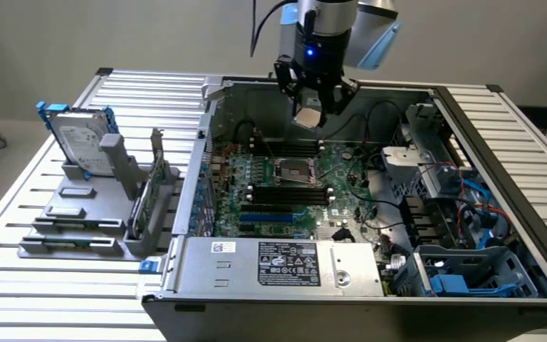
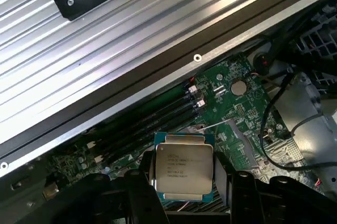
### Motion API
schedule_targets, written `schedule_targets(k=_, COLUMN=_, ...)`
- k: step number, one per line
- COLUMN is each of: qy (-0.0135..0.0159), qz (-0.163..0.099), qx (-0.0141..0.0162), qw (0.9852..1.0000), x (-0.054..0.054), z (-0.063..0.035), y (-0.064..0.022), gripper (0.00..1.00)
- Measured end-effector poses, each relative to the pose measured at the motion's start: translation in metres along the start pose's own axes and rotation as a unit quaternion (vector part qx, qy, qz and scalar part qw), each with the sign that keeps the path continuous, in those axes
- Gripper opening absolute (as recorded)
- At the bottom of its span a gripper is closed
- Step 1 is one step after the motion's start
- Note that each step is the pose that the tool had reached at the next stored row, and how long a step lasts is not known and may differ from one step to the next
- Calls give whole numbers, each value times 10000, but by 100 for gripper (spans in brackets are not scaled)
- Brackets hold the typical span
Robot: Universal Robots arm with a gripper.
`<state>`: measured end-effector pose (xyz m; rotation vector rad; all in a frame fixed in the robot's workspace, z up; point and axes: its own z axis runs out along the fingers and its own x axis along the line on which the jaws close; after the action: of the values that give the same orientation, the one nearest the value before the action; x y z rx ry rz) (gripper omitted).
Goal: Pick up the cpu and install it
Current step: 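Place the cpu into insertion slot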
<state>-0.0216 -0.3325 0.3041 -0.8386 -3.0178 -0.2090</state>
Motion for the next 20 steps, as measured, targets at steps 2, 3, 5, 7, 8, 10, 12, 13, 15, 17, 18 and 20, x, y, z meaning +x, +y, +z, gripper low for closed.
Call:
schedule_targets(k=2, qy=-24, qz=186, qx=-8, qw=9998, x=0, z=2, y=0, gripper=55)
schedule_targets(k=3, qy=-35, qz=274, qx=-11, qw=9996, x=0, z=3, y=0, gripper=55)
schedule_targets(k=5, qy=-58, qz=456, qx=-18, qw=9989, x=0, z=4, y=0, gripper=55)
schedule_targets(k=7, qy=-81, qz=634, qx=-26, qw=9980, x=0, z=8, y=0, gripper=55)
schedule_targets(k=8, qy=-93, qz=723, qx=-29, qw=9973, x=0, z=11, y=0, gripper=55)
schedule_targets(k=10, qy=-116, qz=905, qx=-35, qw=9958, x=-1, z=19, y=-2, gripper=55)
schedule_targets(k=12, qy=-139, qz=1083, qx=-42, qw=9940, x=-1, z=33, y=-4, gripper=55)
schedule_targets(k=13, qy=-151, qz=1174, qx=-46, qw=9930, x=-2, z=42, y=-5, gripper=55)
schedule_targets(k=15, qy=-173, qz=1348, qx=-53, qw=9907, x=-2, z=58, y=-7, gripper=55)
schedule_targets(k=17, qy=-197, qz=1533, qx=-60, qw=9880, x=-3, z=79, y=-10, gripper=55)
schedule_targets(k=18, qy=-208, qz=1621, qx=-63, qw=9865, x=-4, z=90, y=-11, gripper=55)
schedule_targets(k=20, qy=-231, qz=1799, qx=-69, qw=9834, x=-4, z=115, y=-14, gripper=55)
